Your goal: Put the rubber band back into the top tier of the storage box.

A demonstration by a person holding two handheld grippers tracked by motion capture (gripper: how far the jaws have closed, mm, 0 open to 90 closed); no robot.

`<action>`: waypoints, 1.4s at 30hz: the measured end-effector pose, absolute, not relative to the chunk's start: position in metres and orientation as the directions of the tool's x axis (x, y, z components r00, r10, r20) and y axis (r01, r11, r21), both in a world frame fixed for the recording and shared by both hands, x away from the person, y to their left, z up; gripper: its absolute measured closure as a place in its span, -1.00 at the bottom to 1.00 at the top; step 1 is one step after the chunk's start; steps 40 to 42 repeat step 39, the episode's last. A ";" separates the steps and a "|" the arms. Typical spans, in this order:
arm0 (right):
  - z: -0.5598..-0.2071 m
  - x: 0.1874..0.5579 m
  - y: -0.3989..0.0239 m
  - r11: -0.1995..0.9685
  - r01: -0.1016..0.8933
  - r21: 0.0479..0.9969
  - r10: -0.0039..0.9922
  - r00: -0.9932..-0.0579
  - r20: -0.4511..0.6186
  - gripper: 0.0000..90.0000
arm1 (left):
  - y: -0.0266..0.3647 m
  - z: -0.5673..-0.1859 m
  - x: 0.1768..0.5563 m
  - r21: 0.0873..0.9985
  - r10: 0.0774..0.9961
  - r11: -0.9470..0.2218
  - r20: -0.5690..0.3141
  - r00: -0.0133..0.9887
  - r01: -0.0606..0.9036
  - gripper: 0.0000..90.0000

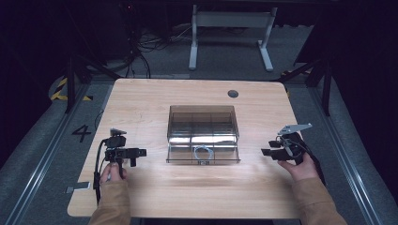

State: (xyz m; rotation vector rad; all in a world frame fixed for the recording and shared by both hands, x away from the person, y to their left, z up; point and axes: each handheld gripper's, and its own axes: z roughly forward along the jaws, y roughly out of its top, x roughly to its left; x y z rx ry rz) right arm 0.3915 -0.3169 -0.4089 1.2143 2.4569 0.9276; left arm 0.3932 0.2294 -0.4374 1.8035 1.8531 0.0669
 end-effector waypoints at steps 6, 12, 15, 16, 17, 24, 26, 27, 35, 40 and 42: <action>-0.420 0.391 -0.314 0.450 0.640 0.623 0.786 -0.615 0.065 0.10 | 0.229 -0.438 0.393 0.400 0.938 0.102 -0.344 0.047 0.911 -0.64; -0.431 0.388 -0.309 0.462 0.651 0.602 0.787 -0.614 0.061 0.12 | 0.229 -0.437 0.393 0.400 0.938 0.100 -0.344 0.049 0.911 -0.64; -0.436 0.386 -0.306 0.468 0.654 0.594 0.786 -0.616 0.058 0.12 | 0.229 -0.437 0.393 0.400 0.937 0.102 -0.345 0.047 0.911 -0.64; -0.437 0.385 -0.305 0.469 0.659 0.589 0.787 -0.614 0.061 0.12 | 0.229 -0.437 0.393 0.400 0.937 0.102 -0.346 0.047 0.911 -0.64; -0.439 0.385 -0.304 0.471 0.662 0.584 0.787 -0.614 0.061 0.12 | 0.229 -0.437 0.393 0.400 0.937 0.102 -0.345 0.047 0.911 -0.64; -0.446 0.378 -0.301 0.483 0.653 0.583 0.780 -0.623 0.051 0.12 | 0.229 -0.437 0.393 0.400 0.937 0.102 -0.346 0.047 0.911 -0.64; -0.446 0.377 -0.301 0.480 0.654 0.585 0.782 -0.621 0.053 0.12 | 0.229 -0.437 0.393 0.399 0.937 0.102 -0.347 0.047 0.911 -0.64; -0.446 0.376 -0.301 0.479 0.655 0.585 0.783 -0.620 0.053 0.12 | 0.229 -0.437 0.393 0.400 0.937 0.102 -0.346 0.047 0.911 -0.64; -0.445 0.373 -0.299 0.492 0.642 0.588 0.783 -0.622 0.025 0.12 | 0.229 -0.438 0.393 0.400 0.937 0.099 -0.346 0.050 0.911 -0.64; -0.443 0.371 -0.297 0.489 0.634 0.599 0.786 -0.618 0.014 0.12 | 0.228 -0.438 0.394 0.400 0.939 0.100 -0.341 0.047 0.911 -0.64; -0.443 0.371 -0.297 0.489 0.634 0.599 0.786 -0.618 0.014 0.12 | 0.228 -0.438 0.394 0.400 0.939 0.100 -0.341 0.047 0.911 -0.64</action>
